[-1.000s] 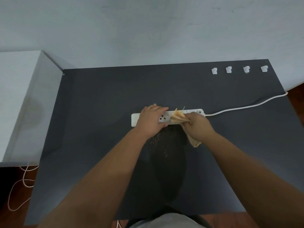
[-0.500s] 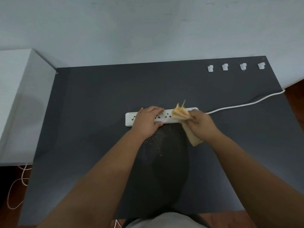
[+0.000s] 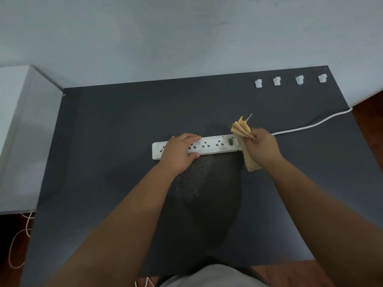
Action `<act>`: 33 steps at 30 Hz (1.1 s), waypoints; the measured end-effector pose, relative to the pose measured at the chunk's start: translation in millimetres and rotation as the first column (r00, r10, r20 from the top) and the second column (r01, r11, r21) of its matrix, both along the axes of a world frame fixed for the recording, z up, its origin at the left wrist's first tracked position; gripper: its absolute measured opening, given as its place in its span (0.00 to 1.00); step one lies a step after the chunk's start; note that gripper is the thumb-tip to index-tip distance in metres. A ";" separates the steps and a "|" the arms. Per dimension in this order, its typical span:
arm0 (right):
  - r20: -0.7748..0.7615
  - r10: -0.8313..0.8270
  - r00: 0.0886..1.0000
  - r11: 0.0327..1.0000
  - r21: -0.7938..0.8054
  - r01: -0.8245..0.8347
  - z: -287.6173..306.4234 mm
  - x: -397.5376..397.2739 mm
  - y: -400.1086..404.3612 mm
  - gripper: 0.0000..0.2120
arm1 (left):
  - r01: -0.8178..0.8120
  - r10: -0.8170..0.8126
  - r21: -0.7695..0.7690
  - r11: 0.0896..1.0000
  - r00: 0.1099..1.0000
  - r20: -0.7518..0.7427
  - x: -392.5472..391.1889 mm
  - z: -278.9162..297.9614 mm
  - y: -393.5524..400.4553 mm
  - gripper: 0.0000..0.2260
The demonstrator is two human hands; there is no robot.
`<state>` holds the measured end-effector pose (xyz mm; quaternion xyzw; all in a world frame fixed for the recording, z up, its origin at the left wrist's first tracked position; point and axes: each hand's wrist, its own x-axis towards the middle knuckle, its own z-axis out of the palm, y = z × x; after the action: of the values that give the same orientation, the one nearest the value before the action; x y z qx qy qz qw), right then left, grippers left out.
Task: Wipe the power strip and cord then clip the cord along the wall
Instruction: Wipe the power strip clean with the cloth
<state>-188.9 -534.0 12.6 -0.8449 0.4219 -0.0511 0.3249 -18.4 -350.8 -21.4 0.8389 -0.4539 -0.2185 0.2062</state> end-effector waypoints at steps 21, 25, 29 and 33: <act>0.012 0.164 0.986 0.986 -0.014 -0.164 4.2 12.9 18.2 0.08 | 0.015 -0.015 -0.011 1.000 1.000 -0.006 0.4 -1.1 -1.2 0.25; -0.038 0.202 0.979 0.979 0.022 -0.201 -13.8 18.2 30.7 0.09 | 0.060 -0.062 0.071 0.996 0.998 0.027 0.1 1.0 5.2 0.32; -0.013 0.212 0.977 0.977 -0.020 -0.212 -21.0 19.1 43.3 0.10 | -0.033 0.024 0.128 0.991 0.997 0.076 11.5 2.8 30.1 0.38; -0.053 0.204 0.978 0.979 -0.018 -0.205 -21.5 25.4 41.3 0.10 | -0.170 0.171 0.085 0.982 0.985 -0.004 34.3 1.0 64.2 0.36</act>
<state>-163.5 -492.7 -8.9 -0.8885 0.3404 -0.0008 0.3076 15.9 -286.6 -20.4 0.8814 -0.3694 -0.2239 0.1913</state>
